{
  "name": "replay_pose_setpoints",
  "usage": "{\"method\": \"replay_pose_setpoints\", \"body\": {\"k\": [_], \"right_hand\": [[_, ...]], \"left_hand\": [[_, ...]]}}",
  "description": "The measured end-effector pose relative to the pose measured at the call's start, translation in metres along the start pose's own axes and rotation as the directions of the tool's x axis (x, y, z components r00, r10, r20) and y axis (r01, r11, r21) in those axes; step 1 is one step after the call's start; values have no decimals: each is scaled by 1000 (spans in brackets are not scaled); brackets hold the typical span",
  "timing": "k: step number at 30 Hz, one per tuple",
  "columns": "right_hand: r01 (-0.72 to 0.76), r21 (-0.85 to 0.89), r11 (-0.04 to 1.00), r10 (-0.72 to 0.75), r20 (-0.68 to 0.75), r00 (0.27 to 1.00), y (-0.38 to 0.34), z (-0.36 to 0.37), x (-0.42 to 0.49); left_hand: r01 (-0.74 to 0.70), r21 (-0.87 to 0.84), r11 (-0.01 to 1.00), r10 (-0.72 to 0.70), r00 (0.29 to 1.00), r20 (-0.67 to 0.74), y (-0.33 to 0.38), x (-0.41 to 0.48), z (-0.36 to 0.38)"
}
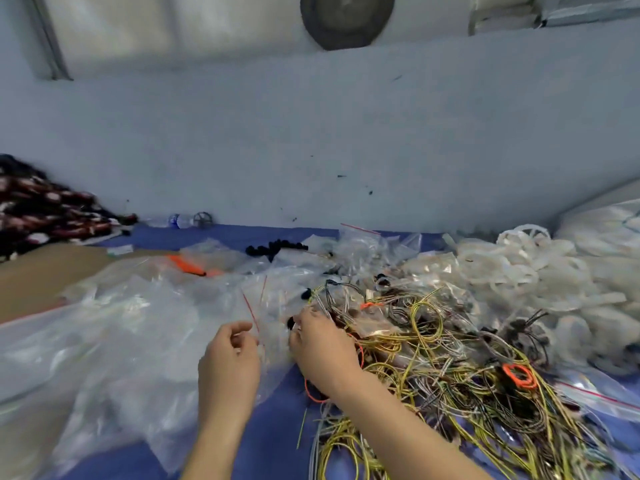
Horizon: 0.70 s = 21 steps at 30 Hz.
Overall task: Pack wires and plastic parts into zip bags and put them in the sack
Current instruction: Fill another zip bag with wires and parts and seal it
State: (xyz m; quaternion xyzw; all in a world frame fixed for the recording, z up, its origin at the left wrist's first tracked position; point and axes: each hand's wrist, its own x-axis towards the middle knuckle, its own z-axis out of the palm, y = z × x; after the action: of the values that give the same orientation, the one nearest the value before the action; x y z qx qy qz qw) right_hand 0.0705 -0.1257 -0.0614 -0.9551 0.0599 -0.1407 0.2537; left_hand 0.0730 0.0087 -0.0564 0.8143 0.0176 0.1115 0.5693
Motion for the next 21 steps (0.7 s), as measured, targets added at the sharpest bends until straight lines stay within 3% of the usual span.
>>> {"method": "replay_pose_setpoints", "body": {"k": [8,13,18,21], "right_hand": [[4,-297,955,16,64,998,-13,26,17],[-43,-147,988,43,-6,999,-9,14,16],[-50,65,997,63,-231,971,6,-55,9],[-16,88,996,61,-531,845,18,-119,-3]], "left_hand": [[43,-29,999,-42,998,44,-3,5,-20],[27,-46,999,-24,997,73,2,1,-16],[-55,-2,998,55,986,155,5,-4,-7],[-113,68,991,95,970,222,6,-9,1]]}}
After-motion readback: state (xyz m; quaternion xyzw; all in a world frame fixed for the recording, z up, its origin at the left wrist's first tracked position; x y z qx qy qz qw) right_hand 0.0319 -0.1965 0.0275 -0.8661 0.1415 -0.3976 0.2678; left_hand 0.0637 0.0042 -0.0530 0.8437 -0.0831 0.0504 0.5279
